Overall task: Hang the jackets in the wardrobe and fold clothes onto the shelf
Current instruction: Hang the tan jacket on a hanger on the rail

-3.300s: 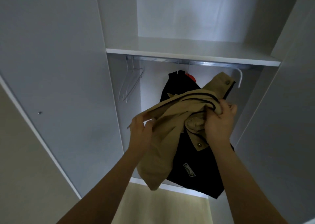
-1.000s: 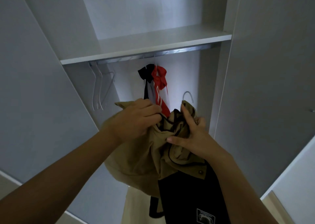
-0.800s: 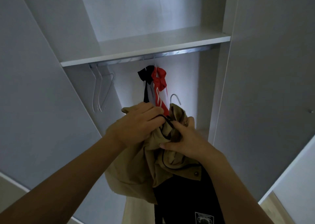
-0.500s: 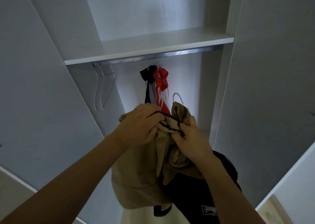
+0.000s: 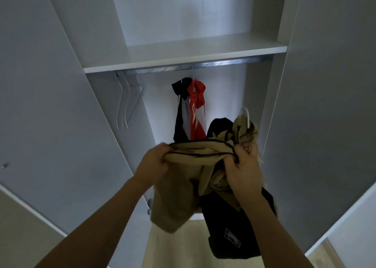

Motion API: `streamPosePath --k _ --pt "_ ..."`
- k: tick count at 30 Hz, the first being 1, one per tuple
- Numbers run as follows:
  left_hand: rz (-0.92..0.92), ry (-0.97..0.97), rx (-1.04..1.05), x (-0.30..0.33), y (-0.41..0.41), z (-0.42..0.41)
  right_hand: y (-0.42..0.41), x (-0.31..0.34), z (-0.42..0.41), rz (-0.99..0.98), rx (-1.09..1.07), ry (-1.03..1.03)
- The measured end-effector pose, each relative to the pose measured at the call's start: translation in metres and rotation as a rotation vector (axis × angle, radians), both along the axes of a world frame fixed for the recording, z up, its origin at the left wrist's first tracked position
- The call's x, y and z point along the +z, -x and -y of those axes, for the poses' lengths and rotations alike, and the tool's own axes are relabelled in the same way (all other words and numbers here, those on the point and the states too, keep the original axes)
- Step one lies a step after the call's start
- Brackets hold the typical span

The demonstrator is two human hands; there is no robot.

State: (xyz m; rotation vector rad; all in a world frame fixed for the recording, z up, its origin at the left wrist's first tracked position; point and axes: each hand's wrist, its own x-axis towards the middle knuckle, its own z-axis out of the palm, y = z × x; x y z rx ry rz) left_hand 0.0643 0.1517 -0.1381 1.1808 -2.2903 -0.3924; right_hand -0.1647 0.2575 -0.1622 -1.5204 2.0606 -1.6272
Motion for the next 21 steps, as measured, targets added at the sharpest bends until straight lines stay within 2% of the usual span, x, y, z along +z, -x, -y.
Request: streamPosePath --k 3,5,8,10,14,18,21 --pt "0.096 0.422 -0.035 0.030 0.004 0.011 0.008 -0.017 -0.003 0.066 0.059 -0.111" --pt "0.186 0.707 -0.168 0.054 0.002 0.020 0.020 -0.020 -0.004 0.174 0.138 -0.237" --pt "0.349 1.042 -0.380 0.086 -0.001 0.030 0.025 -0.010 -0.004 0.442 0.201 -0.205" --pt "0.430 1.171 -0.521 0.100 0.004 0.032 0.022 -0.007 -0.003 0.459 0.214 -0.163" --pt "0.509 1.152 -0.720 0.117 0.017 0.026 0.012 0.001 0.002 0.469 0.241 -0.232" --pt "0.558 1.062 -0.672 0.117 0.025 0.019 0.007 -0.007 0.002 0.381 0.335 -0.232" --pt "0.574 0.960 -0.650 0.113 0.035 0.010 -0.007 0.001 0.003 0.483 0.420 -0.288"
